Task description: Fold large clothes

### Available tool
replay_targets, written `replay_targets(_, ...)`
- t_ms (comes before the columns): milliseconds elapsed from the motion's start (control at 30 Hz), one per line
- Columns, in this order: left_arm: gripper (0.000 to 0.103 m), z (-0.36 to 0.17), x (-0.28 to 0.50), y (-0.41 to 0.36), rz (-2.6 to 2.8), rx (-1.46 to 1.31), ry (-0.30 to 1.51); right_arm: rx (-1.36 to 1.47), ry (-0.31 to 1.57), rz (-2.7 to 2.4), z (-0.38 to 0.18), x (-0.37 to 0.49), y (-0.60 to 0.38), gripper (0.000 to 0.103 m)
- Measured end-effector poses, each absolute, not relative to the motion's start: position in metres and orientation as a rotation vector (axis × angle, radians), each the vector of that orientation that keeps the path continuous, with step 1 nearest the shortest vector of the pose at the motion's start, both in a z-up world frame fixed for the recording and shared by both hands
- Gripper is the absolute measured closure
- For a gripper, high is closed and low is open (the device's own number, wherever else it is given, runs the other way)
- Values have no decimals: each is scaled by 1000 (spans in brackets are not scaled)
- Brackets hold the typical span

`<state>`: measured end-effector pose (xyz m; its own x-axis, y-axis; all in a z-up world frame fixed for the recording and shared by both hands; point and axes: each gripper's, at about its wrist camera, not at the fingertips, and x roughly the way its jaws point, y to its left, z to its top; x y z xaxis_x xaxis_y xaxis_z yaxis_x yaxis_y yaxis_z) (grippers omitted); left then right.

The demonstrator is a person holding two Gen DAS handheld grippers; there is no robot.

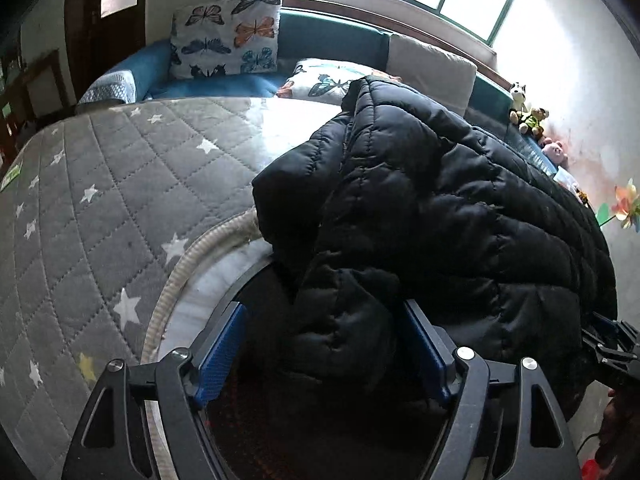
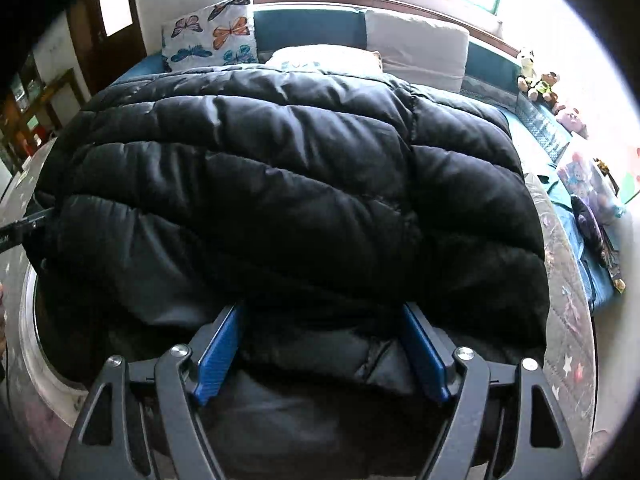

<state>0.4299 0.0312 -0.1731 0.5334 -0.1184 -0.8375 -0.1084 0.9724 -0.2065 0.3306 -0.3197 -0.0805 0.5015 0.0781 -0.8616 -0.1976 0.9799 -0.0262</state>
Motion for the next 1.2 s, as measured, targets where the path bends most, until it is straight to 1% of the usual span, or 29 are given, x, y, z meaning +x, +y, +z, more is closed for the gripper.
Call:
replay_targets(267, 21, -141, 391, 18, -6, -130, 949, -99, 997, 161, -52, 299, -319, 19)
replay_targets(533, 21, -107, 324, -1, -50, -87, 904, -63, 976, 190, -37, 257, -309, 18)
replay_targets(833, 21, -86, 251, -13, -37, -33, 853, -49, 923, 199, -31, 207, -294, 18)
replay_targets(1200, 21, -68, 198, -14, -56, -50, 814, 5, 844, 188, -17, 163, -280, 18)
